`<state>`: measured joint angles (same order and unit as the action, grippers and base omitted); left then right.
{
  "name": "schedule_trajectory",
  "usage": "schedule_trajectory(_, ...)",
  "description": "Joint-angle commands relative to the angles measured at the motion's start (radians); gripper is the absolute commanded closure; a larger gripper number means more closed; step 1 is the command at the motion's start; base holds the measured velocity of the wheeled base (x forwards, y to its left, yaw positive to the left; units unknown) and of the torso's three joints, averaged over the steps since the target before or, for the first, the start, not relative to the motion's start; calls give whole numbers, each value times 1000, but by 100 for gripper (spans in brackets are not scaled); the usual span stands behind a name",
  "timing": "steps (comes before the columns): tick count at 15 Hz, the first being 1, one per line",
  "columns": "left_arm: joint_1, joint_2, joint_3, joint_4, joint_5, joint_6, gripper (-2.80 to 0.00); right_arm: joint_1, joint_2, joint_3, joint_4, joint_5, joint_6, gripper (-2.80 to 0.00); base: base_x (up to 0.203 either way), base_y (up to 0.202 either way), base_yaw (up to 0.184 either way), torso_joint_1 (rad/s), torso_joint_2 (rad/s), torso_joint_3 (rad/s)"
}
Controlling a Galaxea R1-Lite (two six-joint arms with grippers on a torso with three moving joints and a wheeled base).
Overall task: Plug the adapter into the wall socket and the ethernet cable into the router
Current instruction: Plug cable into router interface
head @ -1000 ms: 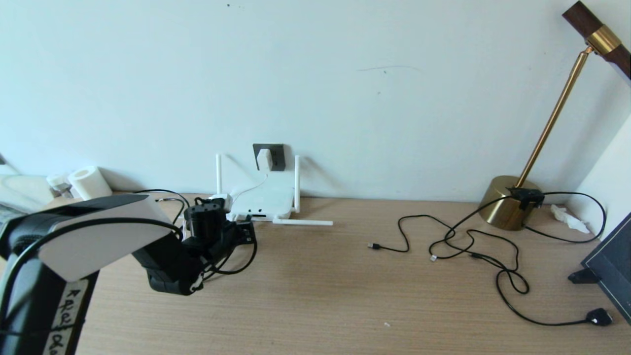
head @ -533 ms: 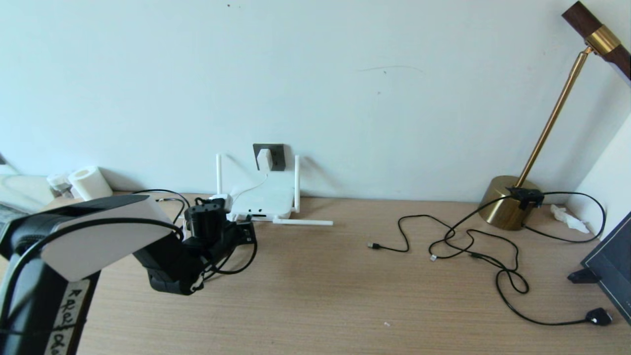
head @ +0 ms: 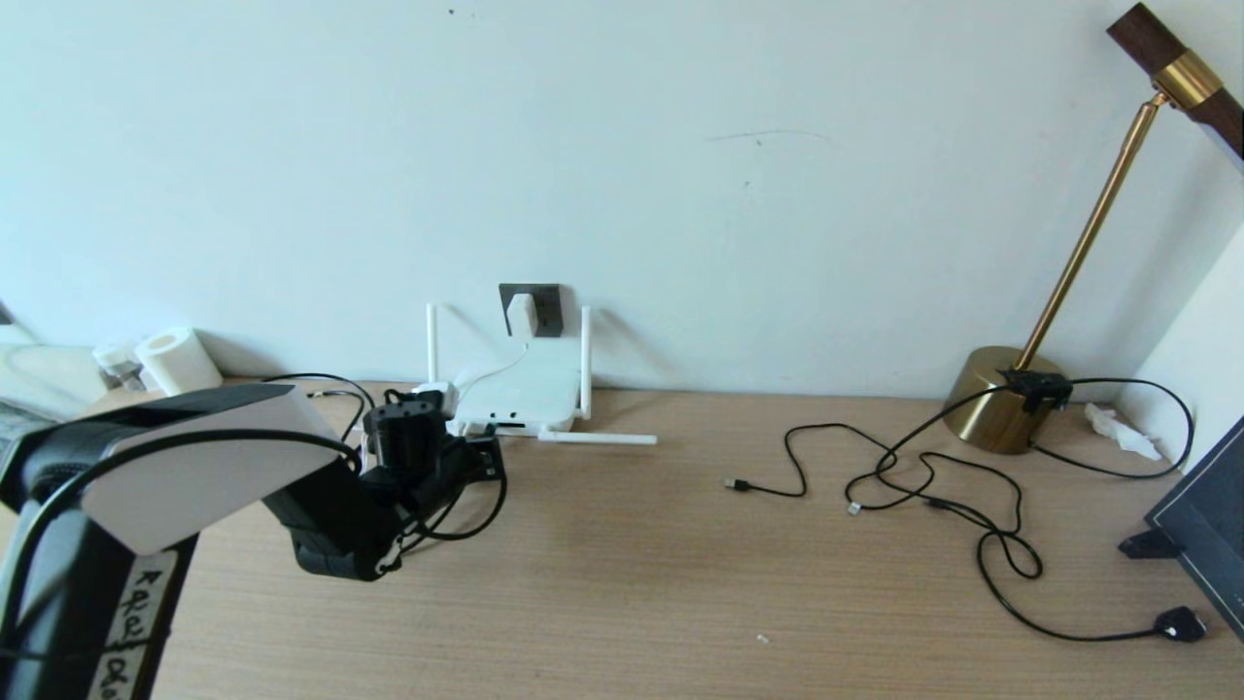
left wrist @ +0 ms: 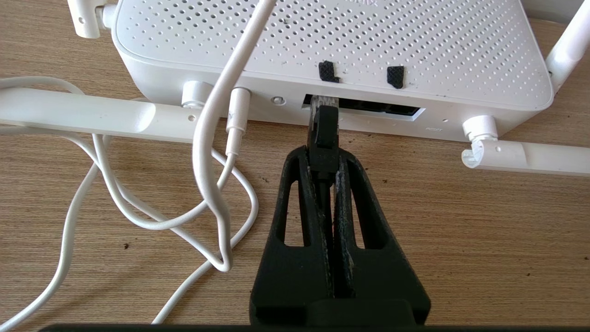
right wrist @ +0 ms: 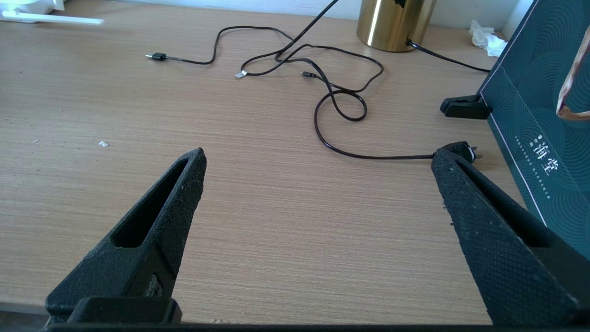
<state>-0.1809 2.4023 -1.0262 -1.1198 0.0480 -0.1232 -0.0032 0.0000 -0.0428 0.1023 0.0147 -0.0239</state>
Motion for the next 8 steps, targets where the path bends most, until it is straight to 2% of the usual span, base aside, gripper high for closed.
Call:
schedule_trajectory(1, 0, 0, 0, -6, 1, -1, 0, 0, 2, 0, 0, 1, -1, -280, 0, 0, 0, 0, 0, 0)
schedule_trajectory(8, -2, -12, 12, -8, 1, -1, 0, 1, 1, -1, 0, 1, -1, -280, 0, 0, 0, 0, 0, 0)
